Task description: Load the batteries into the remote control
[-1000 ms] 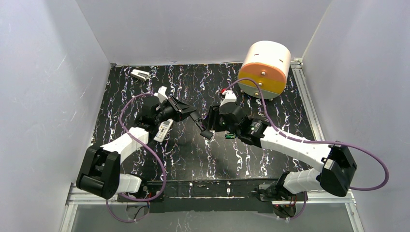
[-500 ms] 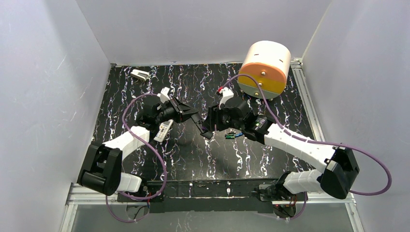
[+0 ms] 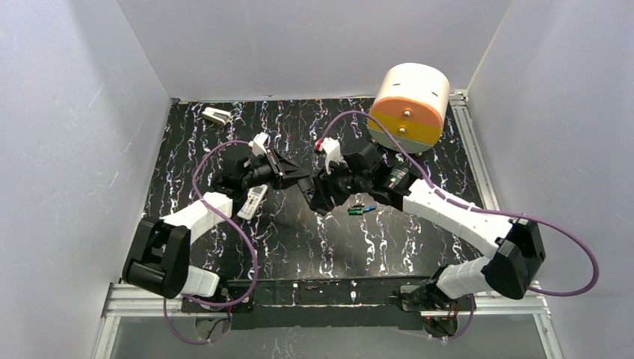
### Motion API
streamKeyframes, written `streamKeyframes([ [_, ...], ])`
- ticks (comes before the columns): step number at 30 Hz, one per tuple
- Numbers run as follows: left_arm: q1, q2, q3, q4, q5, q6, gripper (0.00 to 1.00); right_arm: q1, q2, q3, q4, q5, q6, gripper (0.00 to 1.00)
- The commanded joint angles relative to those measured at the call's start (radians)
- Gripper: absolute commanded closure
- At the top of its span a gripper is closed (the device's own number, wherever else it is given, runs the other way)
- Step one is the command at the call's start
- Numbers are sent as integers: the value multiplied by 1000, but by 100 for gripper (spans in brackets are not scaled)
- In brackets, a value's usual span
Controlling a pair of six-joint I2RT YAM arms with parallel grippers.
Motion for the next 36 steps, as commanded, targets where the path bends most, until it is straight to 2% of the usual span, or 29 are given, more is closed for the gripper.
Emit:
streamKeyframes([
  [1, 1, -1, 38, 17, 52, 25, 100, -5, 4, 40, -81, -6, -76, 43],
  [4, 1, 3, 40, 17, 60, 29, 100, -5, 9, 44, -92, -5, -85, 48],
  [13, 1, 4, 37, 16, 51, 32, 100, -4, 15, 50, -96, -1, -71, 75],
  [18, 1, 0, 35, 17, 39, 22, 100, -4, 13, 40, -76, 26, -22, 83],
  [23, 2, -27, 11, 17, -18, -6, 100, -2, 4, 27, -45, 89, 65, 86],
  [28, -9, -77, -48, 17, -130, -6, 100, -1, 0, 63, -79, 242, 223, 86],
  [32, -25, -117, -87, 20, -209, 22, 100, 1, 2, 77, -98, 255, 275, 85],
  [36, -30, -120, -100, 29, -220, 41, 100, 2, 26, 114, -134, 238, 271, 84],
])
